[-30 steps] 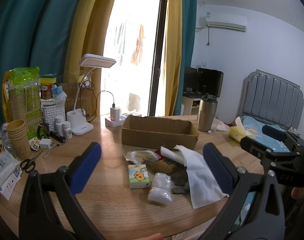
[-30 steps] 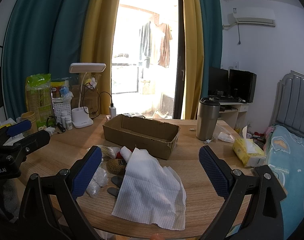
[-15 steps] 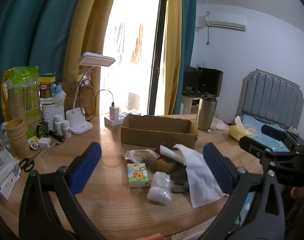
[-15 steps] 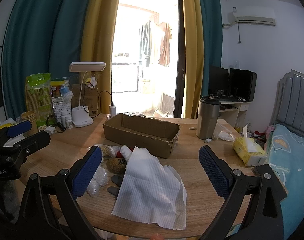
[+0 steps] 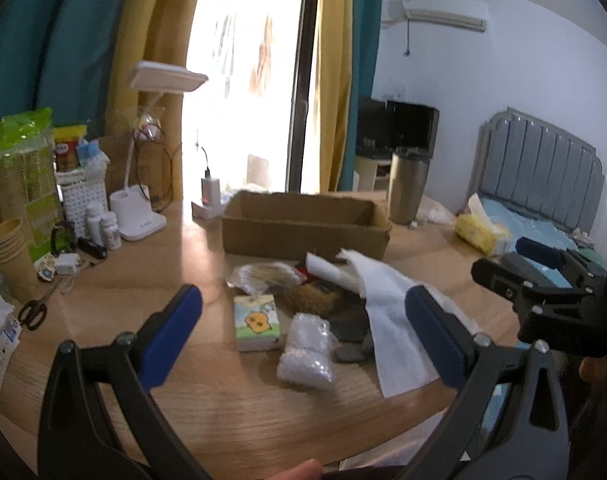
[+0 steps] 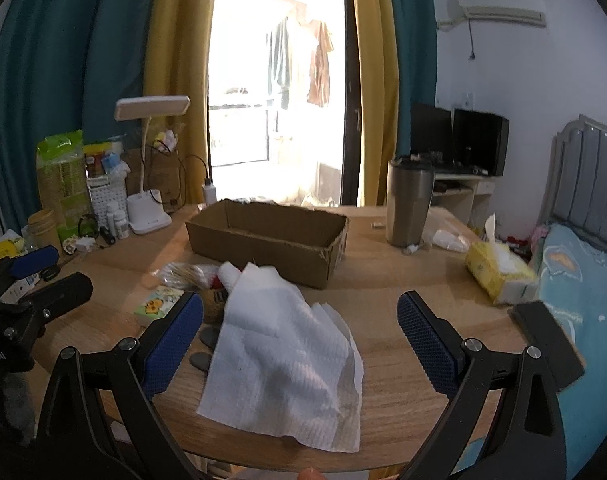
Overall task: Organize soft objects
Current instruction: 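Grasp the bubble-wrap bundle with the left tool while the right tool grasps the white paper towel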
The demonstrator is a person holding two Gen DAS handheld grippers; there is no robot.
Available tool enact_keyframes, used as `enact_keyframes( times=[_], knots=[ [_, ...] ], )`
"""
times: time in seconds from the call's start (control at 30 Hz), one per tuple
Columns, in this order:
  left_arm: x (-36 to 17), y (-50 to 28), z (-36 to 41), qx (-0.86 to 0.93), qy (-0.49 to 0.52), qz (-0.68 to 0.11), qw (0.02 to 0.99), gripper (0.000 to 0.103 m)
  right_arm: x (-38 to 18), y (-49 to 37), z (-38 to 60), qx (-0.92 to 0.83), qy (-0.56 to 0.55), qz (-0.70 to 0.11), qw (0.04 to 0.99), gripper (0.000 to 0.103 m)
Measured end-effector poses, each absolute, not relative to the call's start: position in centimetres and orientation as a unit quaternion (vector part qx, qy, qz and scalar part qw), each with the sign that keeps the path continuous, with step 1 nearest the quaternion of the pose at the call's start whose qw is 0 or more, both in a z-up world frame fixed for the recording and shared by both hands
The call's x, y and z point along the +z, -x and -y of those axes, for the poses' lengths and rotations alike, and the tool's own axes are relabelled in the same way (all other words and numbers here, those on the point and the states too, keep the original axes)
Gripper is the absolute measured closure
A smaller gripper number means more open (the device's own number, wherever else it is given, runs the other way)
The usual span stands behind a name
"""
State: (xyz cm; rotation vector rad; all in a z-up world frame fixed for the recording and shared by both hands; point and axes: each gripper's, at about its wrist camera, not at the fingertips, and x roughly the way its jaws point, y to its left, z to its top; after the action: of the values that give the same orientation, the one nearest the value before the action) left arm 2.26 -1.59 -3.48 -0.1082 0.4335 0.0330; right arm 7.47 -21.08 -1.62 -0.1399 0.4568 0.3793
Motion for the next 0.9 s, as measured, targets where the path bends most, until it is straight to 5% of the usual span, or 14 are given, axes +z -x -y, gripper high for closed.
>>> enact_keyframes(
  times=[0.53,0.9],
  knots=[
    [-8.1,-7.4,2.7,0.001,0.037,-0.315,0.948,0.003,-6.6,-12.1,20.3,0.218,0.067,-0.304,0.925,0.005],
    [-10.5,-9.6,2.2,-0.004,0.029,-0.373,0.928,0.034,-8.6,-15.4,19.0,0.237,0.071,-0.35,0.903,0.007]
  ],
)
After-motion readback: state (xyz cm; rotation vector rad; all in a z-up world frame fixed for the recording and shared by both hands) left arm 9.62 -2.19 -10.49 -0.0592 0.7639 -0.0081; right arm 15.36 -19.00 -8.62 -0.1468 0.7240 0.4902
